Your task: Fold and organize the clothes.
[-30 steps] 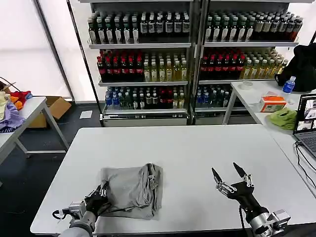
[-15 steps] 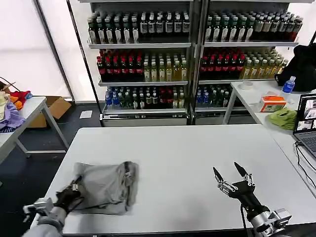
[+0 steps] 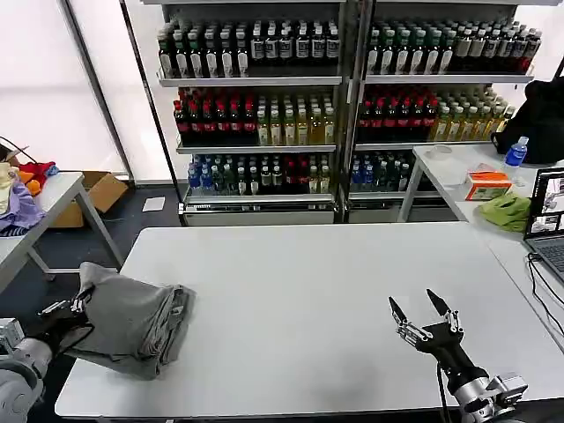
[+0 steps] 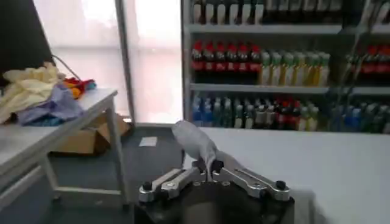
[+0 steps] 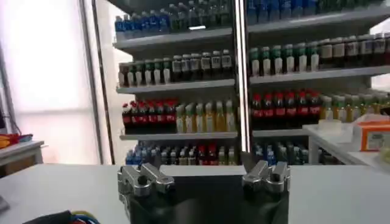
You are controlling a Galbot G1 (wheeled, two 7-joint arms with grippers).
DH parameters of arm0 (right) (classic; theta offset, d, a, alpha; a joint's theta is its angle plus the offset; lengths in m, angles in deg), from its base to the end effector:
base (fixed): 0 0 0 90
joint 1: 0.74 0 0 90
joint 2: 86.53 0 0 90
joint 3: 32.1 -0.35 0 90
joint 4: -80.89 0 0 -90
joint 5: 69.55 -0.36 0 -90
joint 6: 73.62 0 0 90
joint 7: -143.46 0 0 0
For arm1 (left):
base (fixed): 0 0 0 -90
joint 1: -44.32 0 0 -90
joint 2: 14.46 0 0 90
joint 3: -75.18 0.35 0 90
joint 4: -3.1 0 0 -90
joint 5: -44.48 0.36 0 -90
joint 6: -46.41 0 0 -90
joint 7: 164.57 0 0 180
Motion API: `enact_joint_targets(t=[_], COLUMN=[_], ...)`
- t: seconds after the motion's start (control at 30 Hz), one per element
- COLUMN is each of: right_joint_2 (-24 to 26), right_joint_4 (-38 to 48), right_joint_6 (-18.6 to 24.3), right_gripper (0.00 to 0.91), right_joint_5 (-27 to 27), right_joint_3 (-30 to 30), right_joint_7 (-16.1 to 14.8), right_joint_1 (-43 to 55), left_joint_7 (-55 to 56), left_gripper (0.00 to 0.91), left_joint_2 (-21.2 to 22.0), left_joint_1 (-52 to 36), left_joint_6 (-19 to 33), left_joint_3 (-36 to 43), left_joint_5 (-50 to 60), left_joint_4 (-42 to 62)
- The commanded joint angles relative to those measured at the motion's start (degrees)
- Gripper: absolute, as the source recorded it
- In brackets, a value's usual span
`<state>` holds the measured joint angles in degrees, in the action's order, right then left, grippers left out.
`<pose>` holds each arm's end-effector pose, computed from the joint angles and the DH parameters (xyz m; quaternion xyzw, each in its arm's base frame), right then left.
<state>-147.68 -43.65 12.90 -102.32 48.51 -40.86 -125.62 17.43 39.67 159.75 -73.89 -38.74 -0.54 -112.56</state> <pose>0.1803 -0.1128 -0.2530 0.1165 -0.9921 -0.0321 0.0338 0.2334 0.2204 -0.1998 0.0287 -0.9820 0.0275 0.1846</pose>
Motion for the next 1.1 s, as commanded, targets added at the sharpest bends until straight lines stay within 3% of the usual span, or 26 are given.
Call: enact_joint_targets(t=[0.03, 0.07, 0.2, 0.27, 0.37, 0.4, 0.43, 0.47, 0.5, 0.6, 0.77, 0.87, 1.1], right_joint_2=[-1.06, -1.17, -1.54, -1.62, -1.61, -1.56, -1.45, -1.01, -0.56, 1.26, 1.87, -0.24, -6.70], right_joint_4=[-0.06, -0.14, -0.22, -0.05, -0.18, -0.21, -0.16, -0.07, -0.05, 0.75, 2.38, 5.39, 14.27], right_joint_6=[-0.17, -0.28, -0.58, -0.65, -1.11, -1.88, -2.50, -4.43, -5.34, -10.40, -17.63, -19.93, -25.32], right_gripper=[0.907, 0.907, 0.907, 0.907, 0.907, 0.907, 0.907, 0.907, 0.907, 0.907, 0.907, 0.907, 0.907], right_joint_5=[-0.24, -0.09, 0.27, 0.51, 1.12, 1.87, 2.26, 2.63, 2.40, 1.00, -3.16, -2.94, -9.04], right_joint_3=[-0.54, -0.53, -0.28, -0.11, 0.35, 0.81, 1.10, 2.14, 3.16, 7.62, 16.07, 25.19, 37.79], right_joint_7=[0.14, 0.12, 0.04, 0.13, 0.01, 0.04, 0.11, 1.32, 2.05, 4.90, 8.17, 10.29, 18.51], right_joint_1=[-0.20, -0.20, -0.56, -0.69, -1.22, -1.38, -1.38, -1.17, -0.98, 1.80, 7.76, 15.12, 27.03], left_joint_7=[12.36, 13.43, 18.86, 20.21, 20.94, 20.35, 19.86, 19.94, 19.74, 18.30, 14.02, 11.53, 5.58], left_gripper=[0.010, 0.010, 0.010, 0.010, 0.050, 0.131, 0.333, 0.867, 0.907, 0.907, 0.907, 0.907, 0.907], left_joint_2=[7.32, 8.28, 14.01, 17.45, 22.50, 23.81, 24.84, 25.19, 25.13, 22.57, 13.17, 9.25, 5.59], left_joint_1=[-3.50, -4.12, -15.10, -18.84, -24.71, -26.15, -26.92, -27.38, -27.29, -25.37, -20.65, -17.50, -12.14], left_joint_6=[-2.67, -2.36, 0.96, 2.29, 4.59, 4.82, 4.61, 4.37, 4.46, 4.26, 3.49, 3.35, 6.13], left_joint_3=[24.14, 25.84, 46.10, 50.85, 56.51, 56.93, 56.53, 55.91, 55.17, 52.49, 45.09, 37.71, 23.04], left_joint_5=[-21.27, -22.04, -22.61, -22.50, -19.58, -18.78, -18.75, -19.15, -19.31, -19.22, -19.33, -17.86, -5.97], left_joint_4=[-17.13, -17.02, -11.79, -8.77, 5.25, 8.40, 10.54, 11.07, 10.70, 6.76, 0.51, -2.51, -3.68])
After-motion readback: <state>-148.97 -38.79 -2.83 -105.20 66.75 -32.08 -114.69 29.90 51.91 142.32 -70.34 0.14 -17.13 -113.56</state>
